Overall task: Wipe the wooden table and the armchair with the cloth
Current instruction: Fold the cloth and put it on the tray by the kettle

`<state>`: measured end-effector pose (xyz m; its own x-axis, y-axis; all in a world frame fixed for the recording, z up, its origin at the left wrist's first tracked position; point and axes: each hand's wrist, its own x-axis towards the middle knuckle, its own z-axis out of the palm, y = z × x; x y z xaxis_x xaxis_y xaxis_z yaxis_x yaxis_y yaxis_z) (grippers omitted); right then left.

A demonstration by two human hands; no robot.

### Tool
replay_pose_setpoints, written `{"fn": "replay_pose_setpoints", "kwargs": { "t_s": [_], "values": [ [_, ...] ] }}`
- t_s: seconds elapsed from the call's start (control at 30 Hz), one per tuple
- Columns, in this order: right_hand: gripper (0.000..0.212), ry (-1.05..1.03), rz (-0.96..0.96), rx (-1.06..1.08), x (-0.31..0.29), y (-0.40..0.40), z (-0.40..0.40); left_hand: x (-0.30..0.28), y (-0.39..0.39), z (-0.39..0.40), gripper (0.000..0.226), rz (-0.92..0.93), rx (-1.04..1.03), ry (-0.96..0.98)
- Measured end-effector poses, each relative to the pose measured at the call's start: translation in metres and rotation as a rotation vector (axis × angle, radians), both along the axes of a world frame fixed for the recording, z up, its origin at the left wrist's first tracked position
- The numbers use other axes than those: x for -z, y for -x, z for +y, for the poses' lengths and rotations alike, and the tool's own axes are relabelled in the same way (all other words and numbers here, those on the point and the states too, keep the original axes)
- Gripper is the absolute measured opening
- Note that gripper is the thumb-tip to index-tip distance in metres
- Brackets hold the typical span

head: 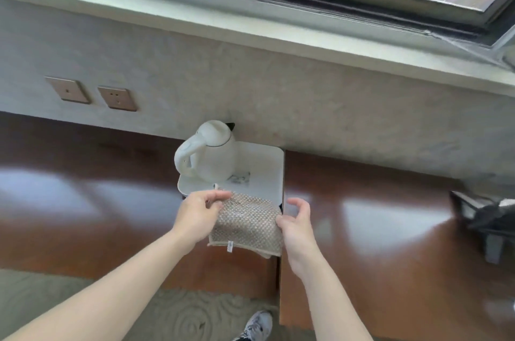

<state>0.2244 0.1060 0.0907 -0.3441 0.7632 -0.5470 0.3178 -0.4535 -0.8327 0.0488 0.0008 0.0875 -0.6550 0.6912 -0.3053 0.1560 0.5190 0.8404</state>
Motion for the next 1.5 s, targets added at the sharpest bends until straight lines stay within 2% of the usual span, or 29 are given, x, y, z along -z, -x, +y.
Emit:
{"fn": "replay_pose_setpoints", "kwargs": {
  "t_s": [0.1,0.33,0.4,0.5,0.6,0.67,0.8,0.97,1.1,1.2,1.37,1.5],
  "values": [
    [0.029,-0.041,-0.058,-0.036,0.022,0.020,0.041,0.015,0.005,0.048,0.031,0.067,0.049,0.054],
    [0.044,0.014,-0.143,-0.160,0.065,0.067,0.104,0.059,0.039,0.139,0.055,0.303,0.311,0.186],
    [0.048,-0.066,-0.171,-0.186,0.074,0.083,0.115,0.076,0.049,0.154,0.059,0.333,0.373,0.203],
    [0.061,-0.189,-0.216,-0.221,0.086,0.104,0.130,0.097,0.048,0.169,0.057,0.371,0.393,0.119],
    [0.063,-0.307,-0.406,-0.378,0.102,0.114,0.126,0.112,0.039,0.172,0.055,0.301,0.393,0.091],
    [0.059,-0.335,-0.432,-0.432,0.112,0.114,0.117,0.126,0.037,0.169,0.056,0.303,0.517,0.175],
    [0.049,-0.320,-0.494,-0.597,0.135,0.116,0.108,0.155,0.046,0.159,0.065,0.522,0.744,0.431],
    [0.065,-0.178,-0.557,-0.483,0.153,0.127,0.114,0.174,0.060,0.148,0.071,0.599,0.830,0.531],
    [0.067,-0.179,-0.606,-0.481,0.165,0.136,0.125,0.182,0.066,0.157,0.064,0.607,0.810,0.518],
    [0.064,-0.176,-0.617,-0.478,0.168,0.136,0.125,0.182,0.064,0.167,0.067,0.554,0.815,0.544],
    [0.065,-0.176,-0.560,-0.475,0.151,0.121,0.111,0.174,0.068,0.151,0.076,0.498,0.869,0.492],
    [0.062,-0.180,-0.506,-0.402,0.120,0.107,0.100,0.147,0.082,0.129,0.079,0.550,0.968,0.477]
  ]
}}
